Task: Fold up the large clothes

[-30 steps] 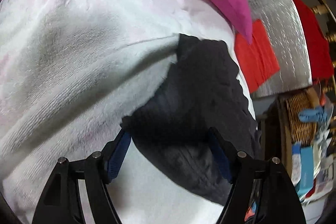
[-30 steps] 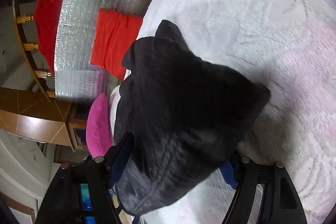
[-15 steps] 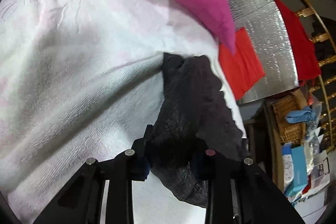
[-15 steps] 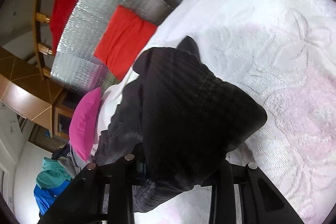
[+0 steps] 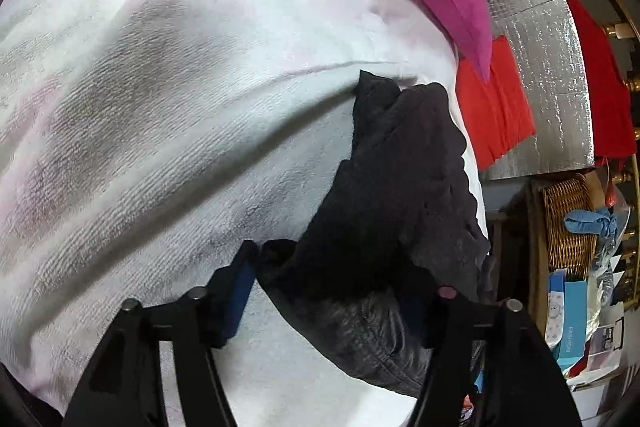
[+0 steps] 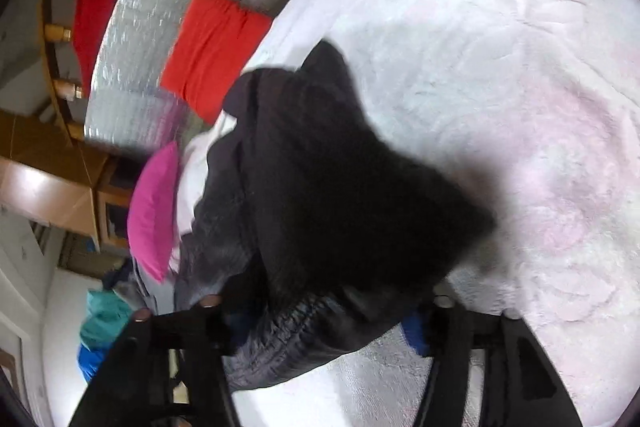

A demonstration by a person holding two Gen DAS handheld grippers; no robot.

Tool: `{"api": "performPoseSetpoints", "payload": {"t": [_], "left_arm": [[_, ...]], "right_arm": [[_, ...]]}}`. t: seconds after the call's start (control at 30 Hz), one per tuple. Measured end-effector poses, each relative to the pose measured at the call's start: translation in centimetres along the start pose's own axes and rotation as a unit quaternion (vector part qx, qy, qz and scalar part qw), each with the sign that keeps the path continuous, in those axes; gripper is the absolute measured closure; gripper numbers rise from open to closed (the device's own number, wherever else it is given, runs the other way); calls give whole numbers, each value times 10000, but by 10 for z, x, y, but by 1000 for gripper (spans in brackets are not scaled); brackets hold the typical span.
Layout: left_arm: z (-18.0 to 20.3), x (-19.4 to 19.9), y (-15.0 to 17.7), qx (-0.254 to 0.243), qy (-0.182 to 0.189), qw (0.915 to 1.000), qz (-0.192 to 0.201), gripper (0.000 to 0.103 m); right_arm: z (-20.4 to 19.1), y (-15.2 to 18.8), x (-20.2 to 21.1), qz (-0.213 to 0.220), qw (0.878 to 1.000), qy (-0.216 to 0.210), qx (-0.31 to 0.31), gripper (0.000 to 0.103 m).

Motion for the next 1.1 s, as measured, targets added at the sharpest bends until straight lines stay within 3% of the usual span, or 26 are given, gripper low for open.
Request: {"api": "performPoseSetpoints", "payload": {"t": [0.2, 0.23, 0.27, 0.3, 0.4, 0.5, 0.57, 0.63, 0.67, 0.7, 0.73, 0.8, 0.87, 0.97, 1.1], "left_arm": [[0, -4, -9, 18, 74, 9996, 277, 39], [-1, -4, -13, 26, 65, 9992, 383, 51], [0, -4, -17, 16, 127, 9990, 417, 56], [3, -3, -18, -27, 209, 9988, 440, 65], [19, 8, -24, -488, 252, 9962, 681, 74], [22, 13, -26, -709, 121, 9945, 759, 75], [13, 0, -25, -691, -119, 9962, 523, 74], [5, -10, -21, -713, -401, 9962, 310, 55], [1, -10, -20, -713, -529, 9957, 279, 51], [-1, -9, -20, -694, -627, 9953, 266, 43], [0, -6, -20, -702, -607, 9954, 225, 42], [1, 2, -18, -733, -633, 9952, 145, 38], [-3, 16, -21, -741, -670, 9945, 310, 36], [-5, 47, -28, -706, -667, 9925, 736, 34], [3, 83, -44, -1094, -1048, 9775, 1468, 31]], "right_arm": [[9, -16, -7, 190, 9986, -222, -434, 38], [8, -18, -8, 235, 9986, -256, -408, 42], [8, -19, -7, 291, 9987, -250, -343, 54], [2, -19, -5, 375, 9989, -229, -151, 59], [-23, -16, 12, 728, 9958, -286, 481, 66], [-32, -13, 20, 881, 9926, -200, 807, 66], [-15, -13, 7, 655, 9962, 95, 558, 66], [5, -12, -7, 397, 9984, 300, 272, 63], [7, -12, -8, 362, 9987, 300, 208, 62], [6, -13, -7, 347, 9988, 290, 201, 57], [6, -13, -5, 327, 9988, 283, 216, 54], [8, -11, 3, 284, 9985, 400, 229, 38], [16, -11, 15, 328, 9977, 582, 128, 30], [22, -10, 39, 396, 9979, 498, -90, 29], [34, -24, 89, 1258, 9898, 666, -50, 29]]}}
Point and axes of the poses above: each gripper's, at about its wrist camera, not at the fingertips, and x roughly against the way its jaws point, z to its right, y to its underside, the point moved 9 cm from there along -x, roughly the way its jaws point, and after that the axes turned 7 degrees about -x, right-handed, at the moved point
